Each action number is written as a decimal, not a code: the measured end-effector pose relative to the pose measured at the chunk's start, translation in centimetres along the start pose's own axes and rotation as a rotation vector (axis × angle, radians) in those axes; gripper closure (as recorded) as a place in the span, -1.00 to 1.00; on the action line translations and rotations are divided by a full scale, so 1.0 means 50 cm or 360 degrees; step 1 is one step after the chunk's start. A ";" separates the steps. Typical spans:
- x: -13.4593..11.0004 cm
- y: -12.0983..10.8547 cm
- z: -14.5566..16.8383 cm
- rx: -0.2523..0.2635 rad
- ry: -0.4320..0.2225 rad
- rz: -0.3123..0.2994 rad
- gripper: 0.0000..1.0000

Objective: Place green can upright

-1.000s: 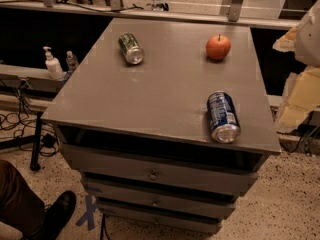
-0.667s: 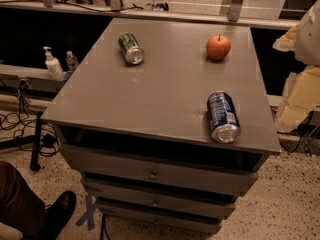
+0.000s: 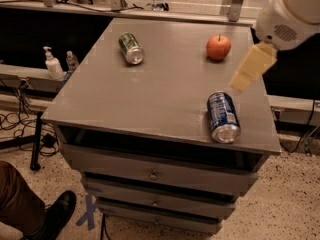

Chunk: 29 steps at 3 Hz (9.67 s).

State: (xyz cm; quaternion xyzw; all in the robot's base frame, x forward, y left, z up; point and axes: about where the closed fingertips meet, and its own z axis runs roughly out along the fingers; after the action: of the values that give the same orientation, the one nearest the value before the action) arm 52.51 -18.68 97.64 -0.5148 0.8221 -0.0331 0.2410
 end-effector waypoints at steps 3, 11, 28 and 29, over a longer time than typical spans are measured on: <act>-0.249 -0.125 0.149 0.0043 -0.0196 0.0578 -1.00; -0.587 -0.174 0.441 -0.0136 -0.0195 0.1059 -1.00; -0.430 -0.234 0.140 -0.0266 -0.1466 0.0857 1.00; -0.401 -0.247 0.135 -0.0307 -0.1563 0.0661 1.00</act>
Offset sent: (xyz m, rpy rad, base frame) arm 0.1540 0.0949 0.0014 0.2888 -0.0386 -0.3643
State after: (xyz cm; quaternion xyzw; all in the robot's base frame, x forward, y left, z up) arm 72.74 -5.87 102.68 -0.3162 0.6964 0.3354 0.5501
